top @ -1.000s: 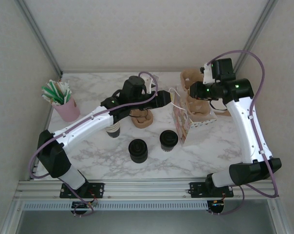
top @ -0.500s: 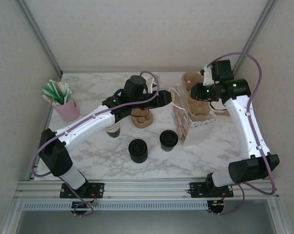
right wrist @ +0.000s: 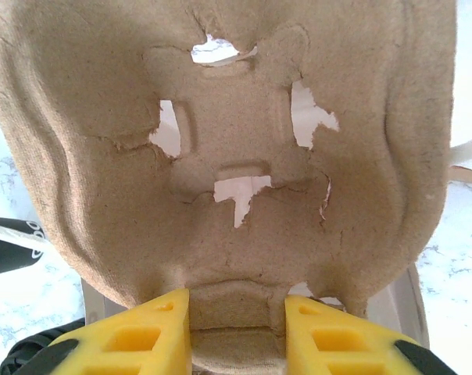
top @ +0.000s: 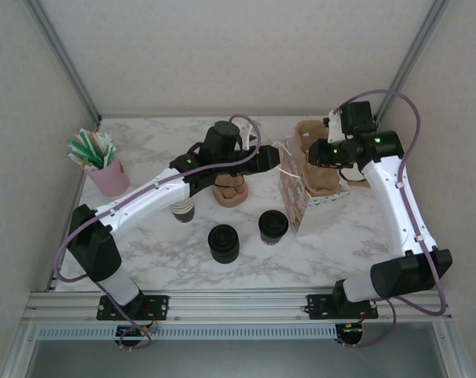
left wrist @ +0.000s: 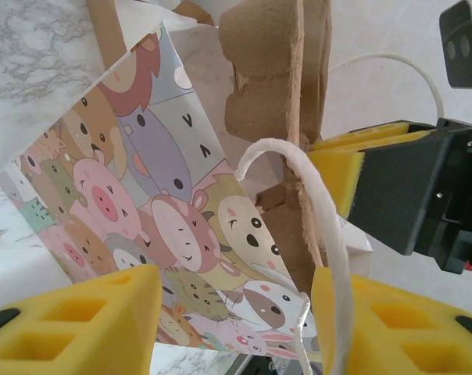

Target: Pack the takeout coffee

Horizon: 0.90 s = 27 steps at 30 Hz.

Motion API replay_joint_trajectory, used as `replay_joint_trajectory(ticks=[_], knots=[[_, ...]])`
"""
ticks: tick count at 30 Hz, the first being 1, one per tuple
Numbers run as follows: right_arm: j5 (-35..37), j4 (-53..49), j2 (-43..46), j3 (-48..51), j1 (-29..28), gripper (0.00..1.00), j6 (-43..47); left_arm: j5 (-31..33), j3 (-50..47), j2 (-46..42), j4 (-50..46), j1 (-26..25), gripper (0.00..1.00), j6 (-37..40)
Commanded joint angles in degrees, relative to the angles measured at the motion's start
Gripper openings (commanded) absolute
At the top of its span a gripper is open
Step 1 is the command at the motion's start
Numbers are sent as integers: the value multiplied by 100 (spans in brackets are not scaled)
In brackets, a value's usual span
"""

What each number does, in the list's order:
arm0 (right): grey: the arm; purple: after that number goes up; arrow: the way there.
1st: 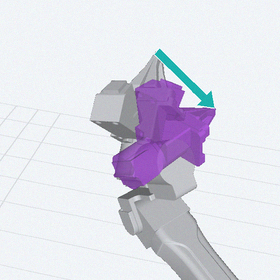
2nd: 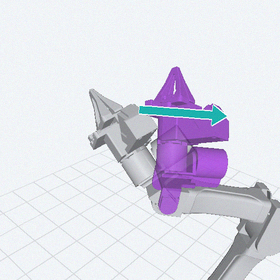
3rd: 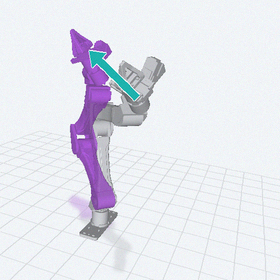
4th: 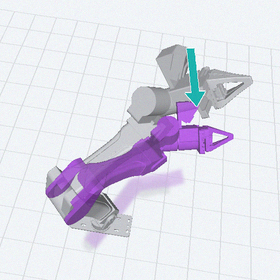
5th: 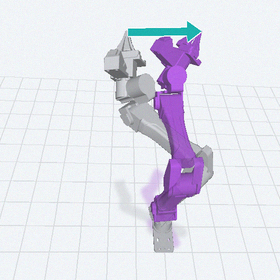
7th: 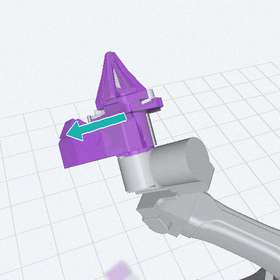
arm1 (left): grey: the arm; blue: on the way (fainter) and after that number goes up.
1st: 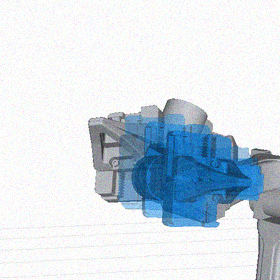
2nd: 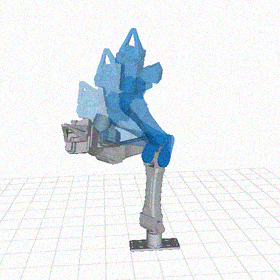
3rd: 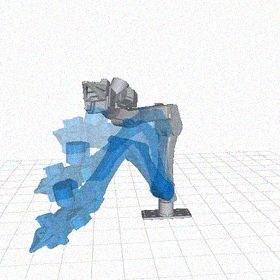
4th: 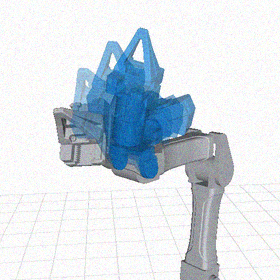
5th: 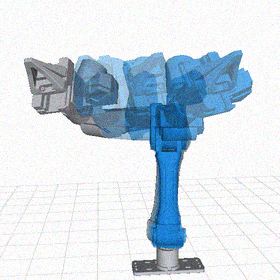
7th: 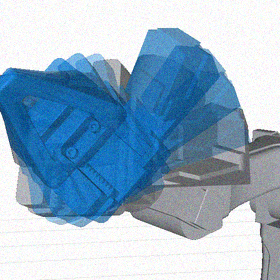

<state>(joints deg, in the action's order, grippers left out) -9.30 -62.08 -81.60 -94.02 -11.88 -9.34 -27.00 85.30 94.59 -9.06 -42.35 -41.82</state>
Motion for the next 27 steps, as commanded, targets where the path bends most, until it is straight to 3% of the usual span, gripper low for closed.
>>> replay_joint_trajectory(ticks=[1, 27], knots=[[-131, 39, 222, 84, 27, 30, 99, -59, 215, 60, 23, -59, 53, 52], [6, -18, 214, 468, -86, 30, 152, -33, 440, 244, -66, -55, 51, 60]])
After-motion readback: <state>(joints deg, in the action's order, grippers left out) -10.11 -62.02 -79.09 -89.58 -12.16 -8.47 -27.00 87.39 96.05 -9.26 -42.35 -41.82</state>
